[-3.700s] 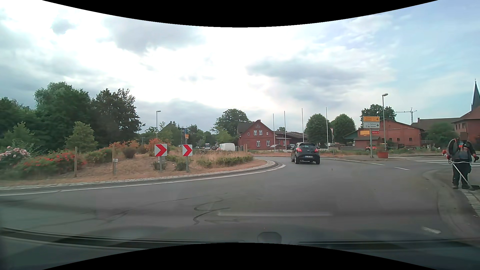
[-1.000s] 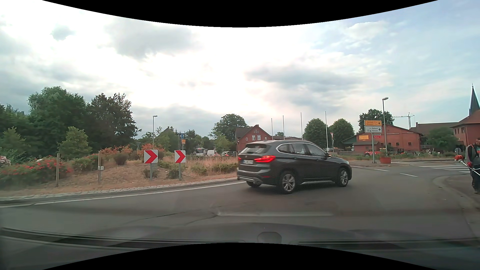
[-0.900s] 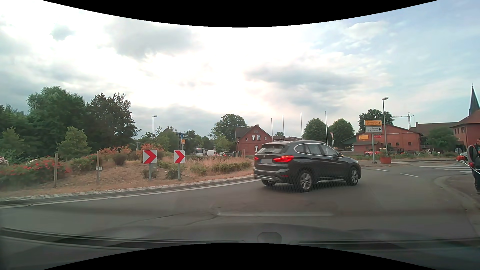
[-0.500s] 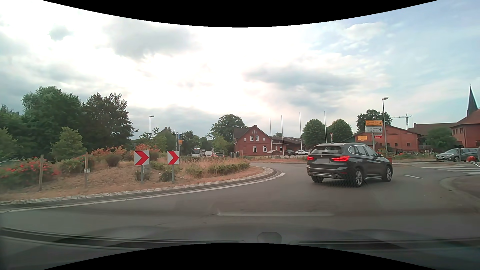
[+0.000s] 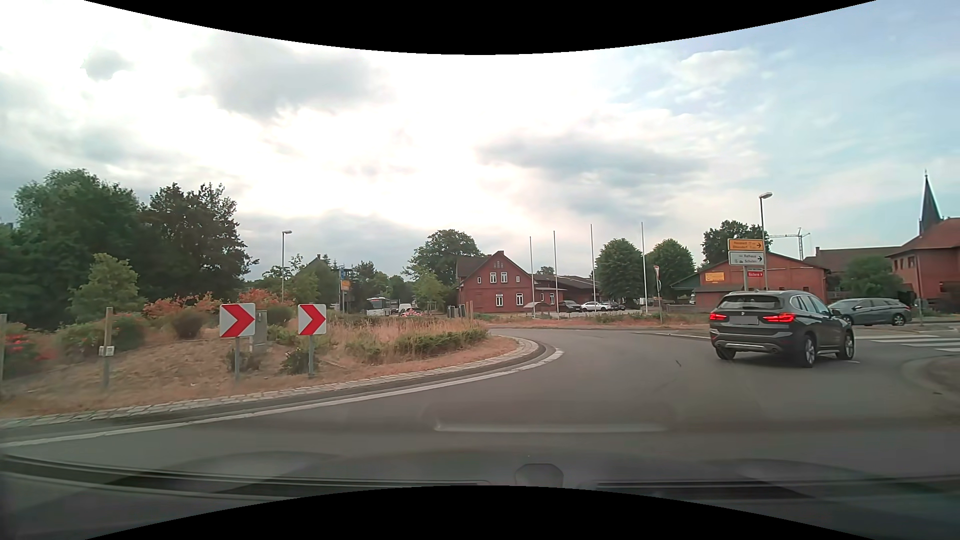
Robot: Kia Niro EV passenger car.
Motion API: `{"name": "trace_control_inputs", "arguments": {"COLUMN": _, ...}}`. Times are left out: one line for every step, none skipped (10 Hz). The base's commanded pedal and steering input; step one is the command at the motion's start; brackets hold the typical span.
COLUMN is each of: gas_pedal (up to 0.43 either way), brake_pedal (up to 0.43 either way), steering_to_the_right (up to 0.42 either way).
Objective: Follow the waypoints while adhering to traffic rules and regulations
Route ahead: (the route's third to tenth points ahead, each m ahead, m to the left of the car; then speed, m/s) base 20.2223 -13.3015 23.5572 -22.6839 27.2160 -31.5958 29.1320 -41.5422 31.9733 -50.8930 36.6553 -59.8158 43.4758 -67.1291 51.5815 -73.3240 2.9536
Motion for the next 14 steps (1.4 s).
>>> {"name": "trace_control_inputs", "arguments": {"gas_pedal": 0.5, "brake_pedal": 0.0, "steering_to_the_right": 0.119}}
{"name": "trace_control_inputs", "arguments": {"gas_pedal": 0.461, "brake_pedal": 0.0, "steering_to_the_right": 0.124}}
{"name": "trace_control_inputs", "arguments": {"gas_pedal": 0.409, "brake_pedal": 0.0, "steering_to_the_right": 0.128}}
{"name": "trace_control_inputs", "arguments": {"gas_pedal": 0.37, "brake_pedal": 0.0, "steering_to_the_right": 0.135}}
{"name": "trace_control_inputs", "arguments": {"gas_pedal": 0.339, "brake_pedal": 0.0, "steering_to_the_right": 0.141}}
{"name": "trace_control_inputs", "arguments": {"gas_pedal": 0.331, "brake_pedal": 0.0, "steering_to_the_right": 0.141}}
{"name": "trace_control_inputs", "arguments": {"gas_pedal": 0.331, "brake_pedal": 0.0, "steering_to_the_right": 0.144}}
{"name": "trace_control_inputs", "arguments": {"gas_pedal": 0.331, "brake_pedal": 0.0, "steering_to_the_right": 0.16}}
{"name": "trace_control_inputs", "arguments": {"gas_pedal": 0.331, "brake_pedal": 0.0, "steering_to_the_right": 0.183}}
{"name": "trace_control_inputs", "arguments": {"gas_pedal": 0.331, "brake_pedal": 0.0, "steering_to_the_right": 0.21}}
{"name": "trace_control_inputs", "arguments": {"gas_pedal": 0.319, "brake_pedal": 0.0, "steering_to_the_right": 0.229}}
{"name": "trace_control_inputs", "arguments": {"gas_pedal": 0.268, "brake_pedal": 0.0, "steering_to_the_right": 0.258}}
{"name": "trace_control_inputs", "arguments": {"gas_pedal": 0.268, "brake_pedal": 0.0, "steering_to_the_right": 0.279}}
{"name": "trace_control_inputs", "arguments": {"gas_pedal": 0.268, "brake_pedal": 0.0, "steering_to_the_right": 0.282}}
